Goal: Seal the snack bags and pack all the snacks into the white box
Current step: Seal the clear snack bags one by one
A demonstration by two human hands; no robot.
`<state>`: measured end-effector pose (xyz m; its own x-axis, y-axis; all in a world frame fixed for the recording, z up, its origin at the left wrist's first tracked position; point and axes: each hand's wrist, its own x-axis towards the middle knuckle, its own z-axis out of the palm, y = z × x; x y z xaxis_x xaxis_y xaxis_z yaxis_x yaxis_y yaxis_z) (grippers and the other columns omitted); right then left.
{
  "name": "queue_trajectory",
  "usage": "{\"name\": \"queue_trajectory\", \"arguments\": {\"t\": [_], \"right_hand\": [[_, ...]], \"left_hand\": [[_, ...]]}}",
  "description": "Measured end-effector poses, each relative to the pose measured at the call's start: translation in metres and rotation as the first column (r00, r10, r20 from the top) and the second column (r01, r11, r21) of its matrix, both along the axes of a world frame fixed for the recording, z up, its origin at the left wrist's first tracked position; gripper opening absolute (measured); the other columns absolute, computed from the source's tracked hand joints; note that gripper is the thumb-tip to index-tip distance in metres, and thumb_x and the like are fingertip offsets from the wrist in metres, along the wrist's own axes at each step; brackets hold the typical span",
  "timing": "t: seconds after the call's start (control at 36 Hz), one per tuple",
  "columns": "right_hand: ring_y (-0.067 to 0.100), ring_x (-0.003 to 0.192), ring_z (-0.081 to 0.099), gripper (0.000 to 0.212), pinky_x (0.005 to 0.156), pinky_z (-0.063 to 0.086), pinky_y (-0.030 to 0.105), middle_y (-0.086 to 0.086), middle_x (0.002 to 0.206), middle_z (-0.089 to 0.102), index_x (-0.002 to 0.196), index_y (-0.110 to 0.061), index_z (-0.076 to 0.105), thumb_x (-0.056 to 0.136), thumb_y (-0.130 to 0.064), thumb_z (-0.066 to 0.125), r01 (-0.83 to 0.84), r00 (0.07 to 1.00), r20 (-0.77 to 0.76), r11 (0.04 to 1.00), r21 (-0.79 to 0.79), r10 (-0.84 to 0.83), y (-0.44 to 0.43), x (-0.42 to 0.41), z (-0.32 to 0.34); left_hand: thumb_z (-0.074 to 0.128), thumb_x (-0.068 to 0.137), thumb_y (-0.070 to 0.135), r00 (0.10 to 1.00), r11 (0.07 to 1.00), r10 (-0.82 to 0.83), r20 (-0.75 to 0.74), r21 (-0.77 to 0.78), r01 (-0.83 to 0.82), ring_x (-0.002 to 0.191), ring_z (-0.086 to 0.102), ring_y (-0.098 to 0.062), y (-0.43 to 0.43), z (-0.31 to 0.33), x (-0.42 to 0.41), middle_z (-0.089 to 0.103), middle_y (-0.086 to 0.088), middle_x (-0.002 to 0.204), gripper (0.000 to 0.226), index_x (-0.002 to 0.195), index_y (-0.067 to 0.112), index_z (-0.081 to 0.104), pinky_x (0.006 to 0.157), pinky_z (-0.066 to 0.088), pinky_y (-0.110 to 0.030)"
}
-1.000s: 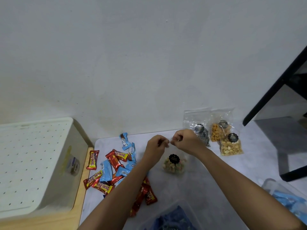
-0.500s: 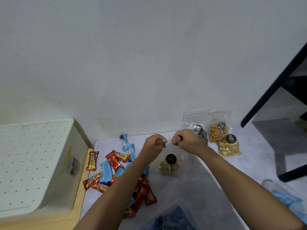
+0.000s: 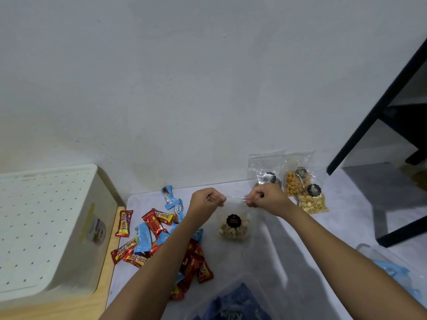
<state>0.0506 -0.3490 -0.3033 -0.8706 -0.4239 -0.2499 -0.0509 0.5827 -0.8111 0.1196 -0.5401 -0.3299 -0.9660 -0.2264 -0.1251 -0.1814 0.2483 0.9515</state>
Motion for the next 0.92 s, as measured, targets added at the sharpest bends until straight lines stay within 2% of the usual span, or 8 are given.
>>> {"name": "queue_trajectory", "arguments": {"t": [0.11, 0.19, 0.31, 0.36, 0.5, 0.69, 0.75, 0.92], "right_hand": [[0.017, 0.073, 0.068, 0.033, 0.065, 0.056, 0.017, 0.012, 0.074, 0.073, 0.061, -0.010, 0.071, 0.074, 0.014, 0.053, 0.022, 0.998, -0.059, 1.000, 0.023, -0.020, -0.002, 0.003, -0.003], [0.017, 0.073, 0.070, 0.035, 0.071, 0.058, 0.024, -0.002, 0.063, 0.069, 0.059, -0.012, 0.071, 0.072, 0.014, 0.051, 0.035, 0.996, -0.088, 0.999, 0.022, -0.033, -0.002, 0.005, -0.002], [-0.008, 0.052, 0.060, 0.038, 0.052, 0.046, 0.005, -0.016, 0.052, 0.063, 0.057, -0.020, 0.068, 0.075, 0.011, 0.058, 0.058, 0.996, -0.071, 0.998, 0.022, -0.056, -0.003, 0.006, 0.002], [-0.011, 0.046, 0.056, 0.028, 0.048, 0.042, 0.003, -0.019, 0.041, 0.058, 0.064, -0.011, 0.070, 0.077, 0.011, 0.059, 0.060, 0.996, -0.062, 0.998, 0.021, -0.059, -0.002, 0.006, 0.002], [-0.006, 0.043, 0.051, 0.035, 0.052, 0.042, 0.010, -0.016, 0.041, 0.056, 0.056, -0.027, 0.062, 0.075, 0.001, 0.070, 0.063, 0.993, -0.097, 0.998, 0.004, -0.062, -0.001, 0.010, 0.005], [-0.005, 0.061, 0.061, 0.007, 0.061, 0.048, 0.008, -0.006, 0.062, 0.060, 0.073, -0.007, 0.070, 0.077, -0.001, 0.070, -0.027, 0.989, -0.145, 1.000, 0.001, 0.027, -0.004, 0.016, 0.008], [0.008, 0.066, 0.064, 0.006, 0.067, 0.053, 0.016, -0.004, 0.064, 0.060, 0.074, -0.006, 0.071, 0.077, -0.001, 0.071, -0.046, 0.987, -0.155, 0.999, 0.010, 0.046, -0.004, 0.016, 0.007], [-0.009, 0.049, 0.054, 0.003, 0.054, 0.040, 0.005, -0.005, 0.059, 0.057, 0.075, 0.002, 0.069, 0.077, 0.002, 0.069, -0.098, 0.987, -0.131, 0.995, 0.005, 0.097, -0.002, 0.018, 0.009]], "left_hand": [[0.063, 0.085, 0.010, 1.000, 0.998, -0.024, 0.015, -0.060, 0.025, 0.049, 0.052, 0.006, 0.005, 0.003, -0.002, 0.061, -0.002, 0.066, 0.007, 0.079, 0.006, 0.064, 0.050, 0.039, -0.004], [0.063, 0.085, 0.009, 1.000, 0.998, -0.010, 0.012, -0.069, 0.011, 0.049, 0.049, 0.004, 0.006, 0.004, -0.002, 0.057, 0.001, 0.064, 0.008, 0.077, 0.008, 0.064, 0.050, 0.037, -0.004], [0.064, 0.084, 0.014, 0.997, 0.993, 0.042, -0.066, -0.107, -0.049, 0.072, 0.052, -0.002, 0.009, 0.006, 0.000, 0.057, 0.008, 0.081, 0.002, 0.085, 0.015, 0.063, 0.063, 0.041, -0.008], [0.068, 0.082, 0.021, 0.990, 0.986, 0.100, -0.103, -0.126, -0.113, 0.084, 0.050, -0.003, 0.012, 0.004, 0.002, 0.050, 0.008, 0.096, 0.022, 0.101, 0.019, 0.057, 0.071, 0.041, -0.012], [0.072, 0.079, 0.025, 0.915, 0.925, 0.378, -0.139, 0.012, -0.380, 0.068, 0.044, -0.008, 0.025, 0.004, 0.015, 0.048, 0.002, 0.080, 0.024, 0.086, 0.013, 0.053, 0.061, 0.039, -0.011], [0.061, 0.087, 0.031, 0.965, 0.957, 0.242, 0.103, 0.136, -0.254, 0.068, 0.060, -0.016, 0.044, -0.001, 0.014, 0.066, -0.002, 0.068, 0.028, 0.067, 0.011, 0.065, 0.073, 0.052, -0.035], [0.059, 0.088, 0.023, 0.953, 0.920, 0.259, 0.158, 0.261, -0.293, 0.067, 0.060, -0.016, 0.045, 0.001, 0.011, 0.066, -0.005, 0.068, 0.026, 0.068, 0.008, 0.066, 0.069, 0.052, -0.029], [0.054, 0.088, 0.003, 0.971, 0.873, 0.181, 0.160, 0.429, -0.233, 0.064, 0.058, -0.012, 0.041, 0.009, 0.014, 0.063, -0.008, 0.071, 0.015, 0.076, 0.004, 0.063, 0.061, 0.051, -0.015]]}}
